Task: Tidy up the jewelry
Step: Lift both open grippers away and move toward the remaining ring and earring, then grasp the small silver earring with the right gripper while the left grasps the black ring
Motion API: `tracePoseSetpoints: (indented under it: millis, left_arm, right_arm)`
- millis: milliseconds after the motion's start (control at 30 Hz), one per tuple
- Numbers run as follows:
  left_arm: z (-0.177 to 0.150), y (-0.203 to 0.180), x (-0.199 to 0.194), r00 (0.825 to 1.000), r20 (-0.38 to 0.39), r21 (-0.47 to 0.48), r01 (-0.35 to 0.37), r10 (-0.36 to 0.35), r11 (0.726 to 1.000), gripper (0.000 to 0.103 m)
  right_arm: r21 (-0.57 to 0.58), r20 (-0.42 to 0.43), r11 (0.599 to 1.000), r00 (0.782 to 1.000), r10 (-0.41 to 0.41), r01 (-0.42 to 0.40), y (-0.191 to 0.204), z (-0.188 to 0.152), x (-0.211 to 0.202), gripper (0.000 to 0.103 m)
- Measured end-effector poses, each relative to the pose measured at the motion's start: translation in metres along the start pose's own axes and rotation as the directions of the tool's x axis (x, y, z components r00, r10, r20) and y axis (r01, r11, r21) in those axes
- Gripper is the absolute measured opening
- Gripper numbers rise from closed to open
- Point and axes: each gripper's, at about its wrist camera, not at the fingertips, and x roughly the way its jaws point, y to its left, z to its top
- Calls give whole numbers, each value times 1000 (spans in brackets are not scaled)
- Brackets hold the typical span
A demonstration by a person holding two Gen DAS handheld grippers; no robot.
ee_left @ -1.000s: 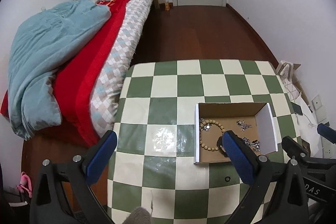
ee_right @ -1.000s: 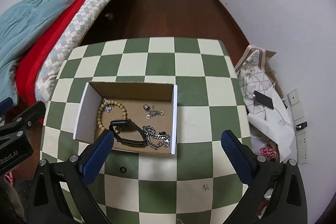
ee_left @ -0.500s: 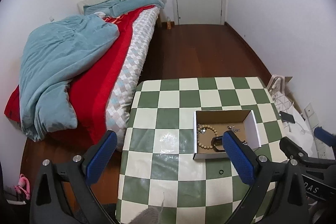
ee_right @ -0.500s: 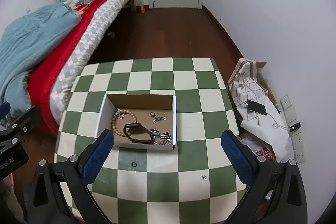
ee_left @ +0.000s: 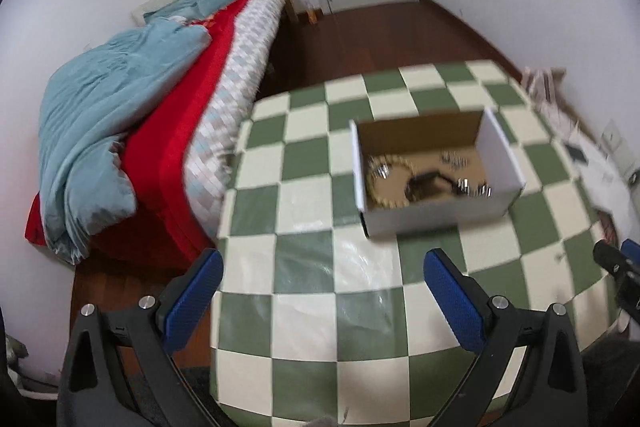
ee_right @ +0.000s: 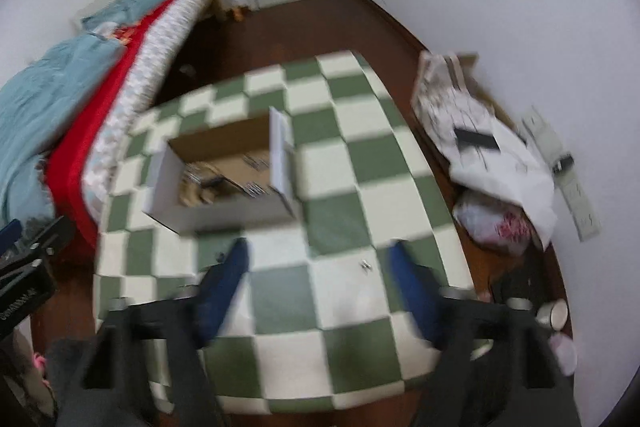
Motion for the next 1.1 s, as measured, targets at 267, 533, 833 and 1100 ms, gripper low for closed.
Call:
tracePoseSetpoints:
  millis: [267, 533, 833, 1100]
  left_arm:
    - [-20, -38, 59, 993, -116, 64, -4, 11, 998, 102]
    - [-21, -54, 90, 985, -169, 65, 41, -29, 997, 102]
    - [-22, -76, 101, 972, -205, 55, 131, -117, 990, 90]
    - [-24, -102, 107, 958, -226, 66, 194, -174, 979, 59]
  right_arm:
    - [92, -84, 995, 996, 39, -31, -50, -37, 83, 51]
    - [39, -81, 999, 997, 16, -13, -41, -43, 128, 38]
    - [-48, -18, 996, 997, -71, 70, -30, -42, 135, 9]
    - [0, -23, 998, 998, -58, 58, -40, -38, 134, 9]
